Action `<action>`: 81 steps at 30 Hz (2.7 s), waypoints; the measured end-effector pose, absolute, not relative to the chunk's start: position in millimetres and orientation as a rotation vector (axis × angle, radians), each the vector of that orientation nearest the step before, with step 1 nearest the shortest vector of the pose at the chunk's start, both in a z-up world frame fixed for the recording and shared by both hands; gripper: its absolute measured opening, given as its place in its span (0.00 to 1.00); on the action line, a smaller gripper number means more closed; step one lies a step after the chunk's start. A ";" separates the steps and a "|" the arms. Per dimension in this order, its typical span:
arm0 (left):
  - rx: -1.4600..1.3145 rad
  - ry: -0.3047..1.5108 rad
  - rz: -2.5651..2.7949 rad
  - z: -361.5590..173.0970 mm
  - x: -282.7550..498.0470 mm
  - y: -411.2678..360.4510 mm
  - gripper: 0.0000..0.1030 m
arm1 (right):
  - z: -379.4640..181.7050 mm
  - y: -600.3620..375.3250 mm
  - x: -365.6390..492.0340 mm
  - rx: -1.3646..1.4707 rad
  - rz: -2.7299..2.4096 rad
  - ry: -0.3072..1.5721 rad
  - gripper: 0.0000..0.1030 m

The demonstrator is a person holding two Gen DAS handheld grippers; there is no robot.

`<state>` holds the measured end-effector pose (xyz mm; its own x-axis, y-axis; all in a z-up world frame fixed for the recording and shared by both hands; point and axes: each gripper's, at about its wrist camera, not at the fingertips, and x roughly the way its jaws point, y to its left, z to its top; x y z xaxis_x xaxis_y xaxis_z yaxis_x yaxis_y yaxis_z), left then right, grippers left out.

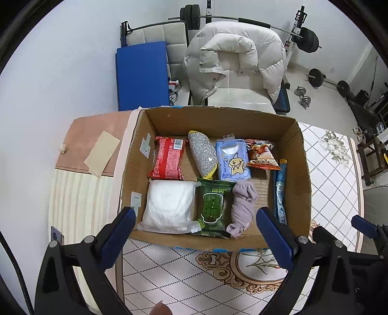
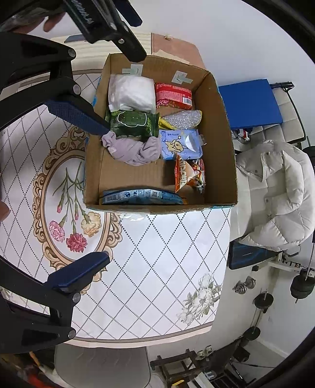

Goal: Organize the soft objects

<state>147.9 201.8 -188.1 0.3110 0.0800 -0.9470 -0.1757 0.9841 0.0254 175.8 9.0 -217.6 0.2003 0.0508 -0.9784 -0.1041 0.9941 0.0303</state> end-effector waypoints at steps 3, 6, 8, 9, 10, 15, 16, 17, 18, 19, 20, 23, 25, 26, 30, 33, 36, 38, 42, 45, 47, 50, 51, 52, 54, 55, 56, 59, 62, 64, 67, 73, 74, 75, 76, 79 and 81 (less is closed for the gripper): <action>-0.105 1.243 0.165 -187.2 144.9 202.1 0.99 | -215.6 8.0 173.5 -0.050 0.100 1.364 0.96; -0.115 1.230 0.159 -179.4 138.8 199.6 0.99 | -205.6 5.1 169.2 -0.051 0.091 1.343 0.96; -0.109 1.206 0.157 -165.8 130.5 196.0 0.99 | -192.2 1.7 163.4 -0.046 0.092 1.317 0.96; -0.094 1.194 0.165 -158.0 126.1 193.1 0.99 | -184.5 0.0 160.3 -0.043 0.095 1.302 0.96; -0.083 1.183 0.171 -149.5 121.1 189.5 0.99 | -173.1 -2.4 155.4 -0.042 0.098 1.279 0.96; -0.094 1.120 0.150 -104.5 88.2 176.6 0.99 | -108.9 -14.0 119.1 -0.043 0.105 1.159 0.96; -0.099 1.102 0.145 -93.1 79.4 174.1 0.99 | -97.7 -15.5 112.6 -0.044 0.109 1.143 0.96; -0.103 1.087 0.144 -82.9 72.3 172.2 0.99 | -84.7 -17.7 104.1 -0.044 0.115 1.122 0.96; -0.109 1.075 0.141 -73.9 65.9 170.5 0.99 | -73.8 -19.1 97.7 -0.046 0.119 1.104 0.96; -0.114 1.067 0.138 -67.9 62.7 170.5 0.99 | -59.2 -20.8 89.1 -0.052 0.118 1.079 0.96; -0.123 1.055 0.131 -58.7 56.5 169.4 0.99 | -49.5 -22.3 83.2 -0.057 0.119 1.063 0.96; -0.131 1.017 0.124 -36.0 40.9 165.8 0.99 | -21.6 -25.9 66.3 -0.061 0.122 1.018 0.96; -0.117 0.994 0.125 -22.3 30.8 162.8 0.99 | -6.0 -28.6 55.5 -0.062 0.122 0.992 0.96; -0.115 0.984 0.127 -17.5 27.0 162.2 0.99 | 0.6 -29.8 50.5 -0.062 0.127 0.983 0.96; -0.124 0.959 0.112 0.0 12.0 159.2 0.99 | 22.7 -34.2 32.2 -0.068 0.142 0.950 0.96; -0.108 0.948 0.108 7.4 4.5 155.6 0.99 | 31.7 -36.1 22.9 -0.080 0.146 0.938 0.96; -0.108 0.939 0.098 14.8 -3.2 152.6 0.99 | 35.4 -38.8 16.9 -0.089 0.146 0.936 0.96; -0.095 0.925 0.108 19.7 -6.8 150.8 0.99 | 37.1 -41.9 14.3 -0.089 0.139 0.936 0.96; -0.089 0.916 0.115 23.1 -11.1 148.9 0.99 | 41.7 -47.6 9.8 -0.090 0.120 0.924 0.96; -0.091 0.923 0.115 23.9 -12.9 148.6 0.99 | 45.7 -49.5 6.7 -0.097 0.110 0.909 0.96; -0.094 0.928 0.114 24.6 -14.3 148.9 0.99 | 47.9 -50.4 5.1 -0.100 0.107 0.899 0.96; -0.098 0.942 0.114 23.5 -13.2 148.7 0.99 | 48.0 -48.3 6.4 -0.108 0.107 0.895 0.96; -0.098 0.944 0.115 23.2 -13.1 148.9 0.99 | 47.9 -47.7 6.2 -0.111 0.108 0.895 0.96; -0.099 0.946 0.114 22.9 -13.3 149.0 0.99 | 47.8 -47.2 6.2 -0.114 0.109 0.893 0.96; -0.101 0.948 0.113 22.7 -12.5 148.9 0.99 | 48.3 -47.2 6.3 -0.113 0.106 0.889 0.96; -0.101 0.951 0.108 20.6 -11.1 148.6 0.99 | 46.4 -46.3 7.7 -0.116 0.105 0.887 0.96; -0.104 0.952 0.105 20.1 -11.1 148.0 0.99 | 46.6 -46.3 7.5 -0.117 0.104 0.883 0.96; -0.100 0.954 0.103 18.1 -11.0 144.9 0.99 | 46.9 -48.2 7.7 -0.111 0.105 0.884 0.96; -0.099 0.955 0.104 17.6 -10.4 144.6 0.99 | 46.5 -48.5 8.0 -0.112 0.106 0.886 0.96; -0.101 0.954 0.105 17.1 -10.4 144.2 0.99 | 46.4 -48.3 8.1 -0.113 0.104 0.884 0.96; -0.097 0.953 0.104 17.0 -9.8 144.8 0.99 | 46.9 -48.6 7.7 -0.107 0.101 0.884 0.96; -0.101 0.951 0.110 17.4 -10.7 146.1 0.99 | 48.1 -49.9 6.0 -0.111 0.110 0.881 0.96; -0.099 0.951 0.110 17.3 -10.6 146.2 0.99 | 48.2 -49.8 6.0 -0.109 0.110 0.882 0.96; -0.099 0.951 0.111 17.3 -10.7 146.2 0.99 | 47.5 -49.9 6.1 -0.109 0.111 0.883 0.96; -0.101 0.950 0.115 18.3 -11.9 146.8 0.99 | 48.4 -49.8 5.4 -0.110 0.112 0.882 0.96; -0.100 0.950 0.112 18.0 -11.6 147.0 0.99 | 48.9 -49.5 4.9 -0.109 0.111 0.882 0.96; -0.099 0.950 0.111 17.8 -11.7 147.0 0.99 | 49.2 -49.3 4.2 -0.111 0.112 0.882 0.96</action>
<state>-11.7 147.0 17.8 0.5767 0.0511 -0.8153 -0.1384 0.9897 -0.0359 4.2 -49.3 49.2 0.6307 0.0518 -0.7743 -0.1432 0.9884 -0.0505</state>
